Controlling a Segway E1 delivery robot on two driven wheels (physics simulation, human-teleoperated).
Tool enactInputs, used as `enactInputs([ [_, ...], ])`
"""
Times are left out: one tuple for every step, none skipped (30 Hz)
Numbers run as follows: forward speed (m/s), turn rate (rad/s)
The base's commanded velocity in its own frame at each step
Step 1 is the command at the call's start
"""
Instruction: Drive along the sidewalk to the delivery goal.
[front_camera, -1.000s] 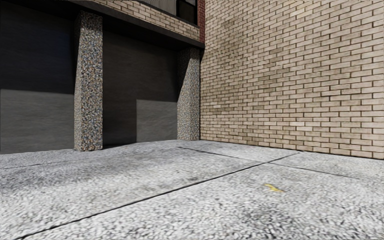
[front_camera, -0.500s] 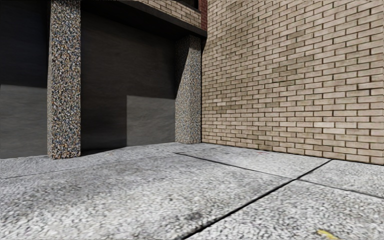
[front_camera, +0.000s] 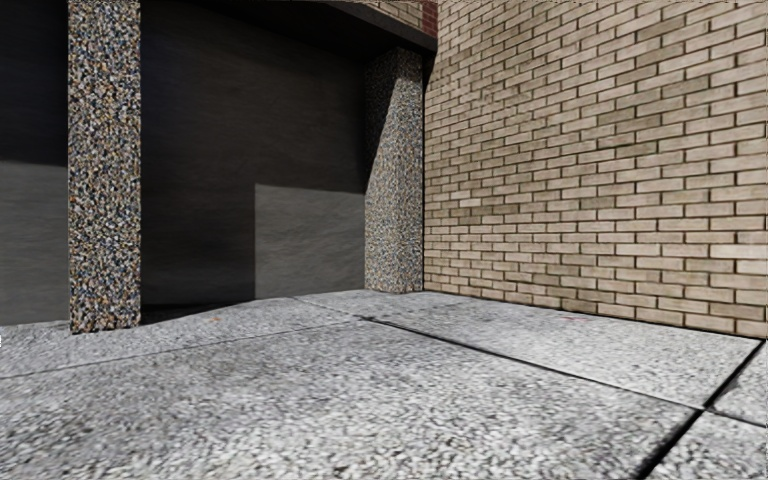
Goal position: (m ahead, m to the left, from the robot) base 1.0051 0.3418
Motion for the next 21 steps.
enactInputs([
  [1.11,0.38],
  [1.11,0.38],
  [1.10,0.38],
  [1.10,0.38],
  [1.10,0.38],
  [1.10,0.38],
  [1.10,0.38],
  [1.10,0.38],
  [1.10,0.38],
  [1.10,0.38],
  [1.10,0.38],
  [1.10,0.38],
  [1.10,0.38],
  [1.10,0.38],
  [1.10,0.38],
  [1.10,0.38],
  [1.10,0.38],
  [1.10,0.38],
  [1.10,0.38],
  [1.10,0.38],
  [1.10,0.38],
])
